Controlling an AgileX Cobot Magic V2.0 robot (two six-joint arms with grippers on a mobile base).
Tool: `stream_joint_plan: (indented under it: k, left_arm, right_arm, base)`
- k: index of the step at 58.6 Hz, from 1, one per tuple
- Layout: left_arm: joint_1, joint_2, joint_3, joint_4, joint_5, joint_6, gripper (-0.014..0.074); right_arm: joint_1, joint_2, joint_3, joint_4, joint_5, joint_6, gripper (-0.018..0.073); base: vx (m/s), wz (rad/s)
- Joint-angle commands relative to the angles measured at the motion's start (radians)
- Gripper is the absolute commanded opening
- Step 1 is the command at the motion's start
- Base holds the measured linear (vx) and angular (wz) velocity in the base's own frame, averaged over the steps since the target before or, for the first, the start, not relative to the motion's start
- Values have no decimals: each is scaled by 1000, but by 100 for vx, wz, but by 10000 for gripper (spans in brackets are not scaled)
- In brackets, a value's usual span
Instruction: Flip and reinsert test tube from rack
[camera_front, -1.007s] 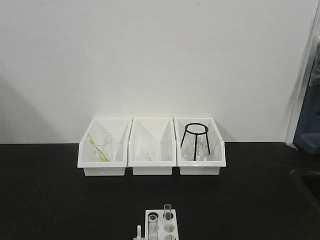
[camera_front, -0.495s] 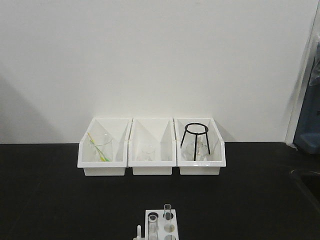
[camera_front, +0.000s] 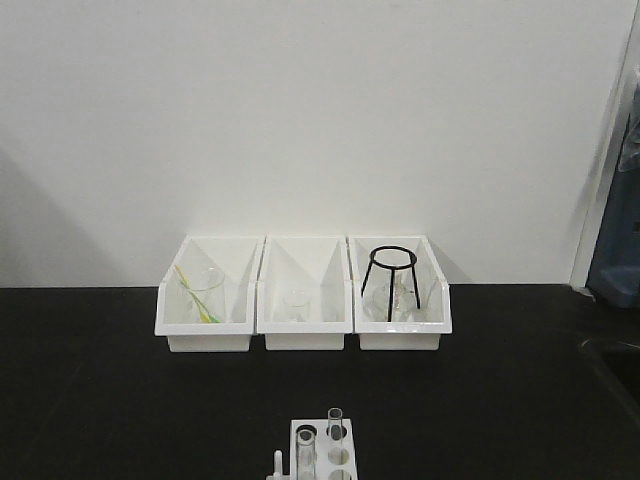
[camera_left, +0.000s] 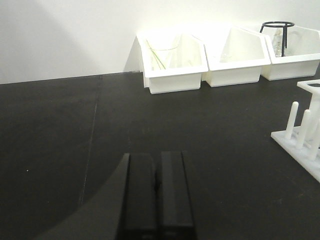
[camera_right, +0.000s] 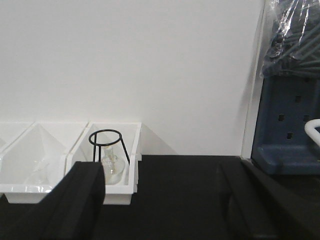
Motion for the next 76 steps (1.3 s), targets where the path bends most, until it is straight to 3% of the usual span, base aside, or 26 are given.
stream_joint_plan:
  k: [1, 9, 14, 20, 30, 46, 76]
  left_arm:
    - [0, -8, -4, -5, -78, -9, -6]
    - [0, -8, -4, -5, -78, -9, -6]
    - [0, -8, -4, -5, -78, -9, -6]
    - [0, -8, -4, -5, -78, -9, -6]
    - [0, -8, -4, -5, -78, -9, -6]
    - [0, -8, -4, -5, -78, -9, -6]
    - [0, -8, -4, -5, -78, -9, -6]
  right_arm:
    - [-2, -8, -27, 5, -150, 0, 548]
    - [-2, -8, 63, -68, -339, 7, 533]
    - [21, -1, 166, -143, -495, 74, 516]
    - [86, 49, 285, -293, -665, 157, 500]
    - [209, 228, 339, -470, -831, 184, 485]
    - [365, 563, 223, -458, -962, 108, 485]
    - [375, 859, 1, -467, -1101, 108, 485]
  base:
    - [0, 0]
    - [0, 0]
    - [0, 0]
    - [0, 0]
    - [0, 0]
    - [0, 0]
    - [0, 0]
